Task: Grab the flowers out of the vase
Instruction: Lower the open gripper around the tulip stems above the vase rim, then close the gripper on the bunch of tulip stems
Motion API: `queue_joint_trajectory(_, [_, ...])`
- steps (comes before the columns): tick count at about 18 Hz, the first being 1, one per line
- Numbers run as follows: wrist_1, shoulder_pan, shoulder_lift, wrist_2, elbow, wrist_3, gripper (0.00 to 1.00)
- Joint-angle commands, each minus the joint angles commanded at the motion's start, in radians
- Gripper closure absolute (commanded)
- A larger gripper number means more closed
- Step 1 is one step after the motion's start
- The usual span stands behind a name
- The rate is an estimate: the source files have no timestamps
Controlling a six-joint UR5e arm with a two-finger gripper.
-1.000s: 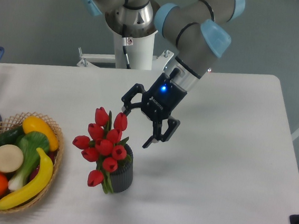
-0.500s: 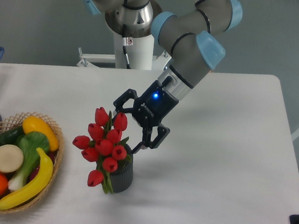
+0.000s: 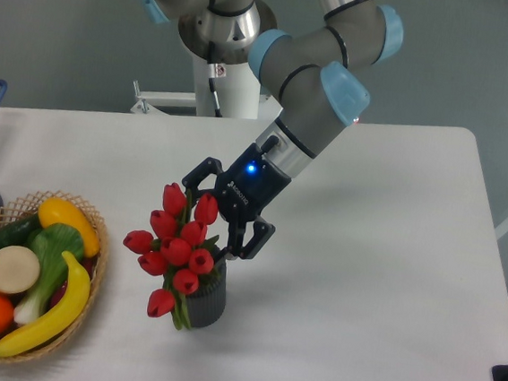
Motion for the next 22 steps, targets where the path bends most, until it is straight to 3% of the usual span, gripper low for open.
queue_joint_trajectory(12, [0.0,0.009,-0.005,-0.034,0.0,-0.009,0.0])
queue_joint_trajectory(22, [0.0,0.006,-0.041,-0.032,0.032,-0.031,0.0])
